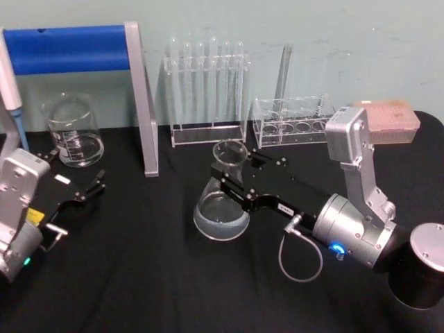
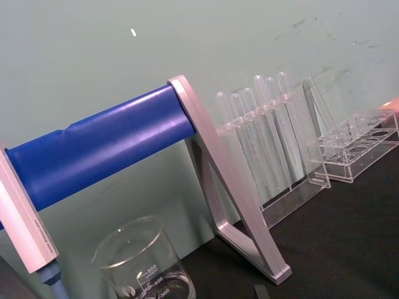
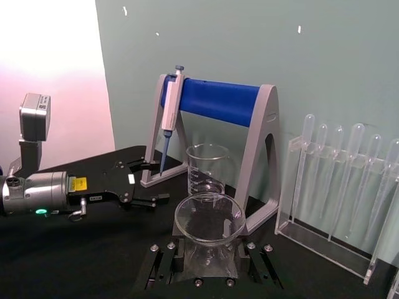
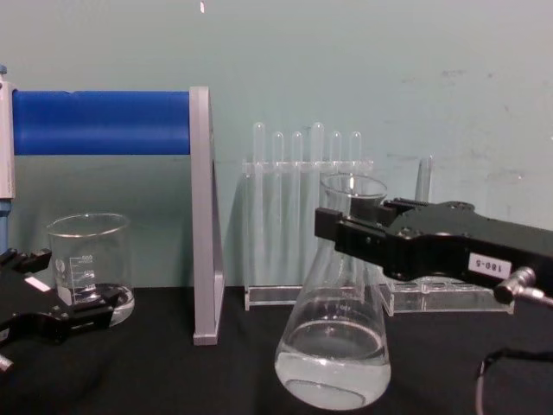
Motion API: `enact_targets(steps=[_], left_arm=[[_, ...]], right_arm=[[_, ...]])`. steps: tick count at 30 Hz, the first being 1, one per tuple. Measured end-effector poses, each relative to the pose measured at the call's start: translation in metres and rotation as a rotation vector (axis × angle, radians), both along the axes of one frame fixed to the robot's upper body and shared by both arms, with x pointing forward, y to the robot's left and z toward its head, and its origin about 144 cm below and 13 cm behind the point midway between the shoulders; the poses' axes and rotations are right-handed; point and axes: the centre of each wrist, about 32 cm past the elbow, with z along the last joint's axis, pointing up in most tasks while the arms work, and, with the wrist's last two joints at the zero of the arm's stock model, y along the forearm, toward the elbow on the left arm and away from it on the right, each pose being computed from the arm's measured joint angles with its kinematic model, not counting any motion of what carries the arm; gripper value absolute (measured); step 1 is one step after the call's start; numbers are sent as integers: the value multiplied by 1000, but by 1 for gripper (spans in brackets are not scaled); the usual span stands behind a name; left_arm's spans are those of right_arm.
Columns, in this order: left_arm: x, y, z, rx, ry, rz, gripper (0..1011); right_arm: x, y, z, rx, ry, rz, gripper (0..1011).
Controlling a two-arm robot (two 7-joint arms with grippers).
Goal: Grasp the erlenmeyer flask with one hand, shake it three times, then place it back.
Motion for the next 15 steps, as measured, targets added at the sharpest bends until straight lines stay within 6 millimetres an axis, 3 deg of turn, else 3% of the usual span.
enact_targets(steps=[15], left_arm=[[0, 0, 0, 0, 0, 0, 1001]], right_arm=[[15, -12, 1, -7, -18, -102, 449]])
